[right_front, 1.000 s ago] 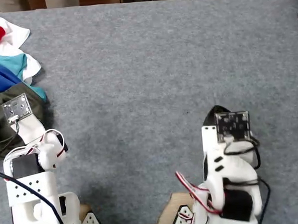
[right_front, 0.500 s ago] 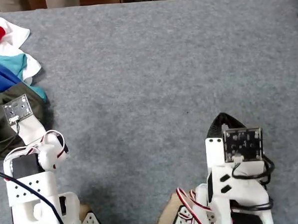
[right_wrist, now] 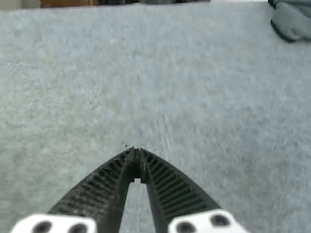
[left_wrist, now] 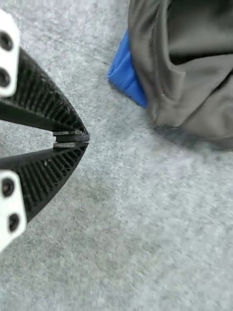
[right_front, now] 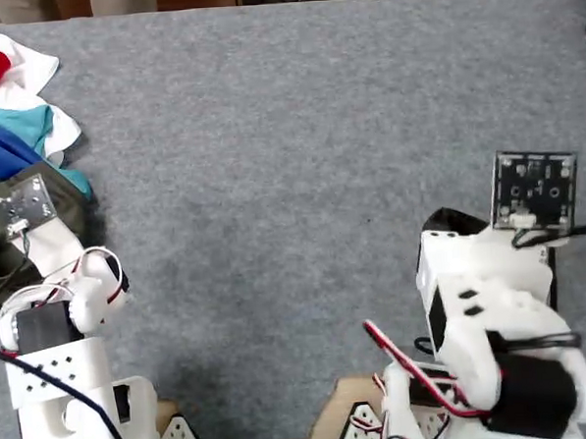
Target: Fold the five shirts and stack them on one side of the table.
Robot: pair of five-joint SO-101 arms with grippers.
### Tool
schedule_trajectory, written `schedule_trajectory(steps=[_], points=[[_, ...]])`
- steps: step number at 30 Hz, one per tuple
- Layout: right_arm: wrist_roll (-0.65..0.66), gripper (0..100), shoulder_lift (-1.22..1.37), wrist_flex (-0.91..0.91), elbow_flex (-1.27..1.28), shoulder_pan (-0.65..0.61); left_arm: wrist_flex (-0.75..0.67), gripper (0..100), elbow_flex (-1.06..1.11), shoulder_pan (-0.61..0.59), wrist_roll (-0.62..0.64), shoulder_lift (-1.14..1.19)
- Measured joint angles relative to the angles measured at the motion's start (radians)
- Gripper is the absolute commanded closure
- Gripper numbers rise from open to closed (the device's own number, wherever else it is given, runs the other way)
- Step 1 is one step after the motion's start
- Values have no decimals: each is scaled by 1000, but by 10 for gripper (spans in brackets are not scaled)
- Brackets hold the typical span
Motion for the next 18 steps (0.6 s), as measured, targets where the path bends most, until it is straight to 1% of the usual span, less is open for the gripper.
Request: schedule_trajectory(steps=[4,8,14,18], points=[[0,991,35,55,-34,0,91,980,-107,0,3,0],[-2,991,41,66,-34,0,195,980,-229,0,8,0],[-2,991,44,80,-34,0,288,980,-381,0,8,0],[-2,991,44,91,-34,0,338,980,-420,0,8,0]])
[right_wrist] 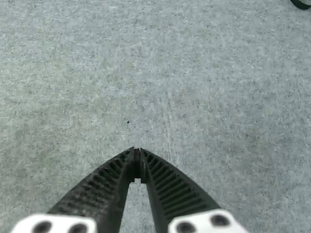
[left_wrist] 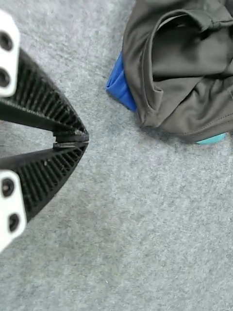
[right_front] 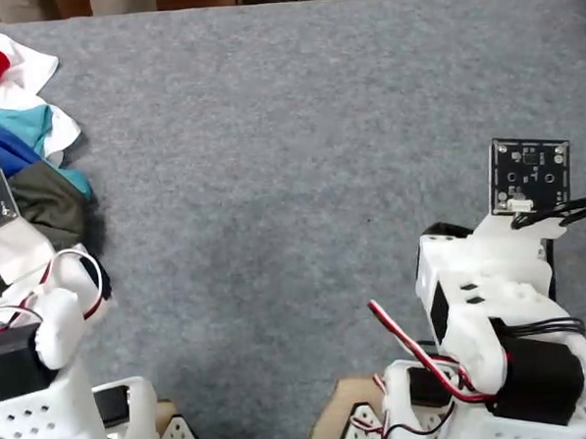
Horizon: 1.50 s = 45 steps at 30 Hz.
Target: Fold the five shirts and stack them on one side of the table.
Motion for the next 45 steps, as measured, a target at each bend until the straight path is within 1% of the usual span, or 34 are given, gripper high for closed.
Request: schedule_trajectory(steps=[6,8,11,13,15,19,24,30,35,37,40,42,45], points=[[0,991,0,0,0,0,15,977,-6,0,-17,0],[0,991,0,0,0,0,15,977,-6,0,-77,0],[0,991,0,0,0,0,15,977,-6,-11,-210,0],[0,991,0,0,0,-8,15,977,-6,-55,-282,0],[0,991,0,0,0,-38,15,977,-6,-109,-310,0],[0,991,0,0,0,-132,15,977,-6,-192,-321,0],[0,991,6,0,0,-241,15,976,-6,-241,-327,0],[0,990,18,-20,0,-282,37,975,-6,-304,-327,0],[-20,990,91,-20,0,-299,61,968,-6,-315,-328,0],[-44,990,117,-20,0,-341,64,936,-6,-316,-328,0],[-84,990,149,-20,0,-439,64,892,-8,-318,-328,29],[-101,990,170,-20,0,-500,64,890,-15,-324,-331,83],[-104,990,209,-21,0,-535,64,889,-71,-387,-330,169]])
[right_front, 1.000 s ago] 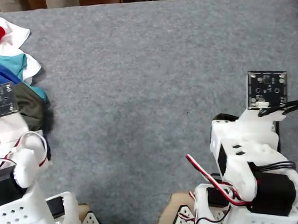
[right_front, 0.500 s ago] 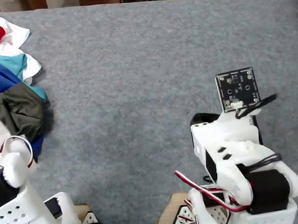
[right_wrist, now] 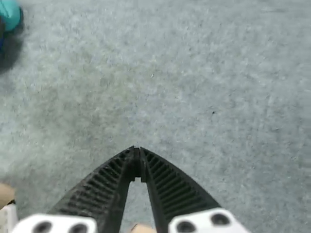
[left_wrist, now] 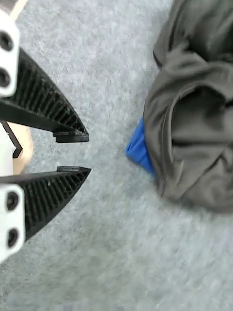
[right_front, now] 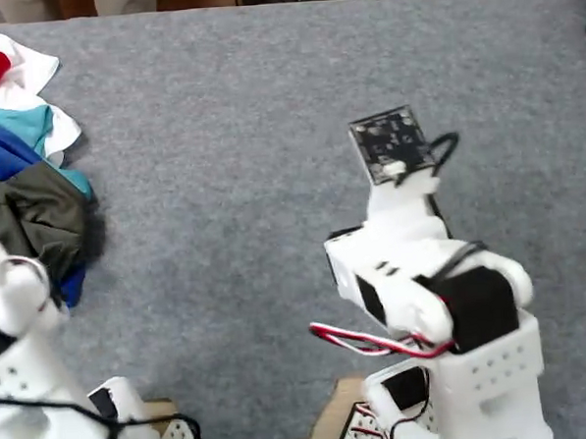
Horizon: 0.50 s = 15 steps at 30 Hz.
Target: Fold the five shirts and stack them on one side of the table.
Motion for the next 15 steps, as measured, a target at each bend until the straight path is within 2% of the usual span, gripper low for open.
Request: schedule_trajectory(steps=[8,15], points=[[-3,990,95,0,-8,-48,0,887,-216,-149,0,287],[-3,990,180,0,-52,-133,-46,885,-354,-167,-2,540]])
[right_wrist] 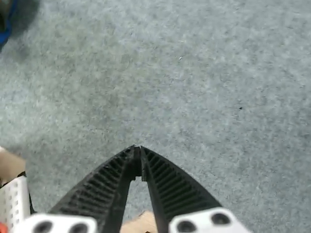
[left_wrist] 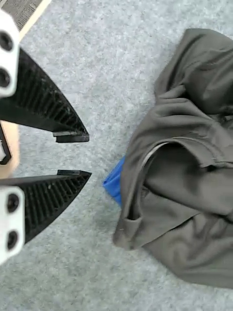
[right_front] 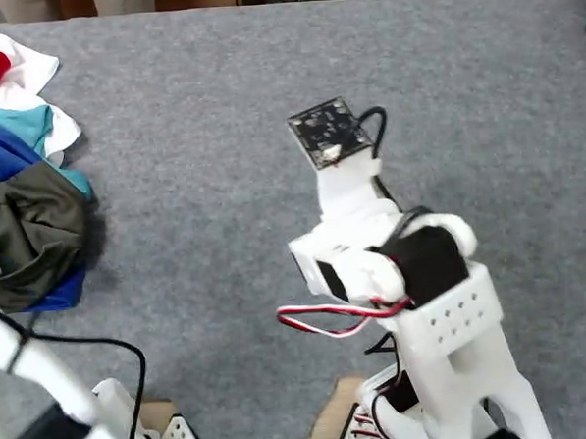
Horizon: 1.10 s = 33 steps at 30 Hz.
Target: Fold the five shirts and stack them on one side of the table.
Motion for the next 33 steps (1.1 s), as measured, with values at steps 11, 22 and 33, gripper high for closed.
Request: schedule_trajectory(steps=[11,22,33], points=[[0,990,95,-15,-11,-3,-2,757,-284,12,-54,482],[0,991,100,-54,-11,-3,3,773,-569,9,-152,804],[0,991,100,-54,-11,-3,3,897,-773,9,-150,990]])
